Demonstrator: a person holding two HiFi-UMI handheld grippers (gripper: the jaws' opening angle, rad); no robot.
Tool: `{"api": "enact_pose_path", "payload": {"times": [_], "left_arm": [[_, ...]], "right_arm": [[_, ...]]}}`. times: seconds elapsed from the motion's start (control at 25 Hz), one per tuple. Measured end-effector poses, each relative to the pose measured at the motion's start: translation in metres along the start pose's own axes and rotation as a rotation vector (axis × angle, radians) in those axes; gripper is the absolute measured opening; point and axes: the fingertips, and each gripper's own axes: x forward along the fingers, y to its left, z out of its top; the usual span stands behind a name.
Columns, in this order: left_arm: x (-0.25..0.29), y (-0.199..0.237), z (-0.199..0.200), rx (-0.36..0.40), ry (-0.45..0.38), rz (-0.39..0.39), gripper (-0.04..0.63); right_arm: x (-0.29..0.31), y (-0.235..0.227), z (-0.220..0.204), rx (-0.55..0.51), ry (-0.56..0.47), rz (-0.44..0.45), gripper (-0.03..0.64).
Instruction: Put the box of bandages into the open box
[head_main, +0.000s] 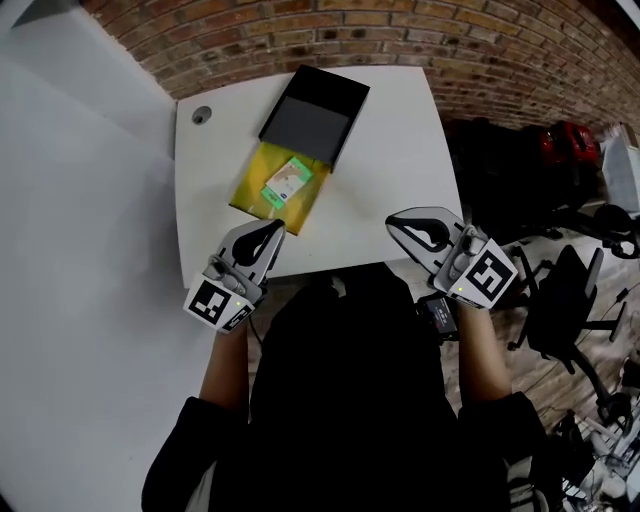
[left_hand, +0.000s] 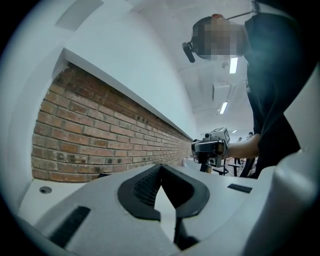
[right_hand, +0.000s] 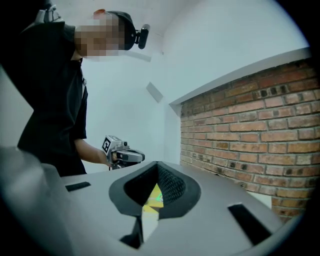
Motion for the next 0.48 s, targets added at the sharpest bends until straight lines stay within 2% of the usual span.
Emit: {"api": "enact_pose_path", "payload": {"times": [0.24, 0.48], "left_arm": [[0.017, -0.043, -0.004, -0.009, 0.009, -0.061, 0.016], [0.035, -0.093, -0.006, -0.036, 0.040, -0.057, 0.017]], "right_arm": [[-0.039, 0.022, -0.008, 0.085, -0.041, 0.025, 0.005], [-0.073, 0.053, -0.007, 0.078, -0.038, 0.095, 0.005]]}}
